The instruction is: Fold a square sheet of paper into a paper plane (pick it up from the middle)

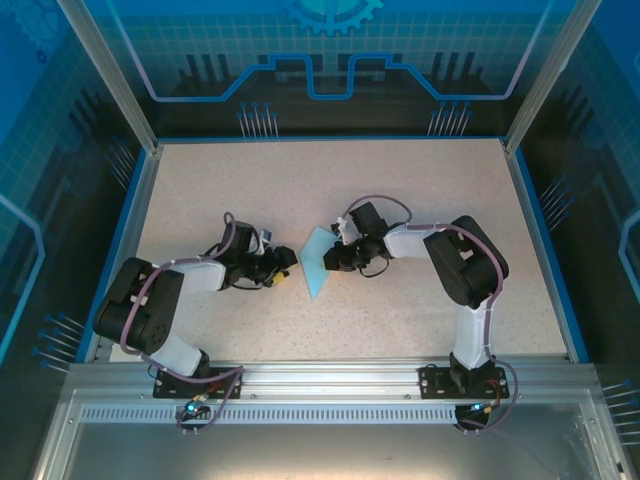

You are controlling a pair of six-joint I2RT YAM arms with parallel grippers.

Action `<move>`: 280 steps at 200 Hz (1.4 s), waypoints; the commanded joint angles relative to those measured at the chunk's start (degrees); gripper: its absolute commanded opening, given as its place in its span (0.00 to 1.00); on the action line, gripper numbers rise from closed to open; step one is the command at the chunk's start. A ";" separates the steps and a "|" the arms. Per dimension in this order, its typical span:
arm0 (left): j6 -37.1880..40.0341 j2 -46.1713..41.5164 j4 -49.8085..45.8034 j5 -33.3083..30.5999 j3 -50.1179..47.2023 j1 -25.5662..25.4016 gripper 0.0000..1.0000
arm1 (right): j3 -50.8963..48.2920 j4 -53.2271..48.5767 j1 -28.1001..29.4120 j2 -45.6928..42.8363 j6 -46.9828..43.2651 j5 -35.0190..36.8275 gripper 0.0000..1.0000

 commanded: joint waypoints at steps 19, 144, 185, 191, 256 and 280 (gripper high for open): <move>1.37 4.15 3.67 4.68 3.84 0.03 0.47 | -0.42 -0.88 -0.86 -1.83 -3.17 -4.31 0.13; 4.24 11.71 2.60 4.51 9.58 -1.44 0.34 | -0.54 -1.32 -1.59 -1.32 -3.71 -4.75 0.13; 4.37 13.25 3.78 5.45 10.63 -1.58 0.20 | -0.61 -1.40 -1.77 -1.76 -3.62 -4.62 0.13; 4.33 13.24 4.01 5.43 10.57 -1.67 0.18 | -0.80 -1.43 -1.84 -2.24 -3.47 -4.17 0.14; 0.28 5.29 1.81 -6.19 6.47 -5.29 0.01 | -5.84 -3.53 -1.09 -15.19 -3.22 13.48 0.46; -1.88 0.19 -2.42 -15.46 5.66 -9.06 0.01 | -7.97 -3.09 0.79 -20.33 -4.14 21.09 0.59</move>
